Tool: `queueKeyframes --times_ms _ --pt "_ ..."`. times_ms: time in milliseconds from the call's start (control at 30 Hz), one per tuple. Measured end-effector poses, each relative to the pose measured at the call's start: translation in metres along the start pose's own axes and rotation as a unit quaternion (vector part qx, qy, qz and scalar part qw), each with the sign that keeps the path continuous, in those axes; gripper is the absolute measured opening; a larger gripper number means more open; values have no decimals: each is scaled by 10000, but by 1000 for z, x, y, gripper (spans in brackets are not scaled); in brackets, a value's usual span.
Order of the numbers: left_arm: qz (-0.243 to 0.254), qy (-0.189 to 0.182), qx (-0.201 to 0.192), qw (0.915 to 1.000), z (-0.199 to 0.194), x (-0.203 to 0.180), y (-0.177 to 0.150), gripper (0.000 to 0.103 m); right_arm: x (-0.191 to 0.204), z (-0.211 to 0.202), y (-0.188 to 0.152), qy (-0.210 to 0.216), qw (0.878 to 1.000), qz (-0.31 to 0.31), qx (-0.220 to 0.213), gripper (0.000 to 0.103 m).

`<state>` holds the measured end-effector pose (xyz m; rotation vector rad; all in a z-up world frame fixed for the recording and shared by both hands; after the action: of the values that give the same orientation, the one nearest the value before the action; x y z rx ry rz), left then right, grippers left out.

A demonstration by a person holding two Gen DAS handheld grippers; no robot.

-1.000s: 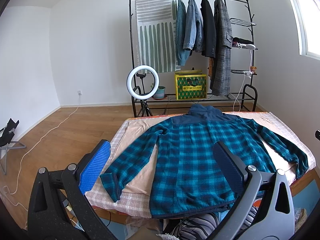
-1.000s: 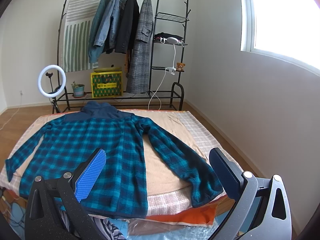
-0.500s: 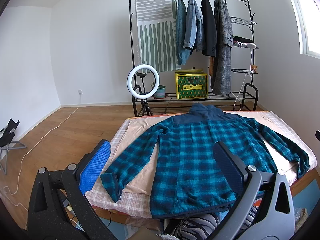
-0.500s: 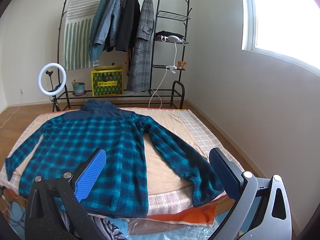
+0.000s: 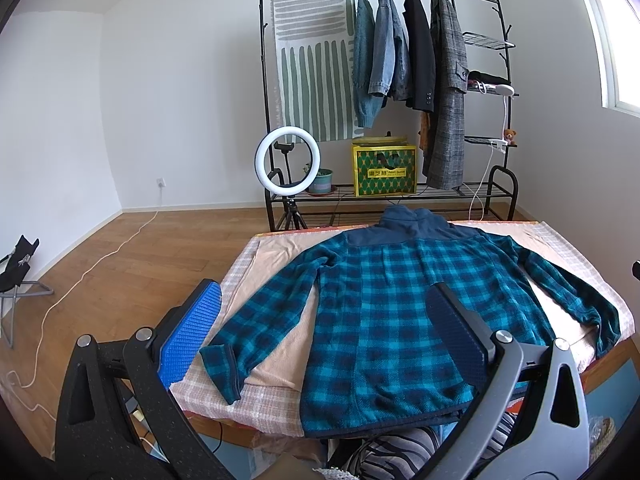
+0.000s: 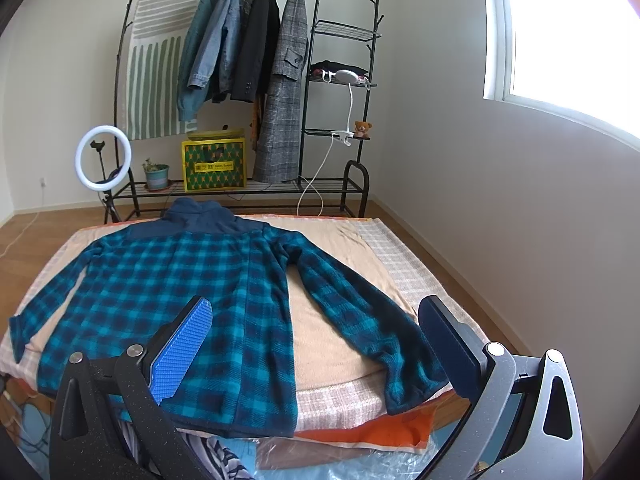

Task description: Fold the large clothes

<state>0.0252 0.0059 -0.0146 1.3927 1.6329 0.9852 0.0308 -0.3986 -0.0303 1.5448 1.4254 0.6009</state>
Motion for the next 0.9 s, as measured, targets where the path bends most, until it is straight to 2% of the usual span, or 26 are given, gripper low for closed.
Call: queueKeyframes --times_ms 367,700,800,833,900 --pt "-62 103 51 9999 2 15 4 103 4 4 -1 56 10000 19 8 103" --pt "-277 423 340 9981 53 87 -16 103 25 10 1 458 9988 165 9 103" --pt "-587 330 538 9963 77 119 -28 103 35 13 2 567 9983 160 7 103" --pt "-715 324 610 9950 85 130 -32 102 37 14 2 600 9981 157 11 103" --pt "-1000 279 837 9911 104 153 -41 88 46 18 3 716 9973 139 44 103"
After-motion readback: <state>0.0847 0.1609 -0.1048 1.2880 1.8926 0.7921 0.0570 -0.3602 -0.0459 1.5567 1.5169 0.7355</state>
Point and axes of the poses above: each gripper's, at about its wrist camera, not at the fingertips, and z roughly the way its jaws point, x to its left, y to its top, the point moved 4 cm from there along z, roughly the way its jaws point, and after that the axes turned 8 degrees about -z, right-handed, at the moved point
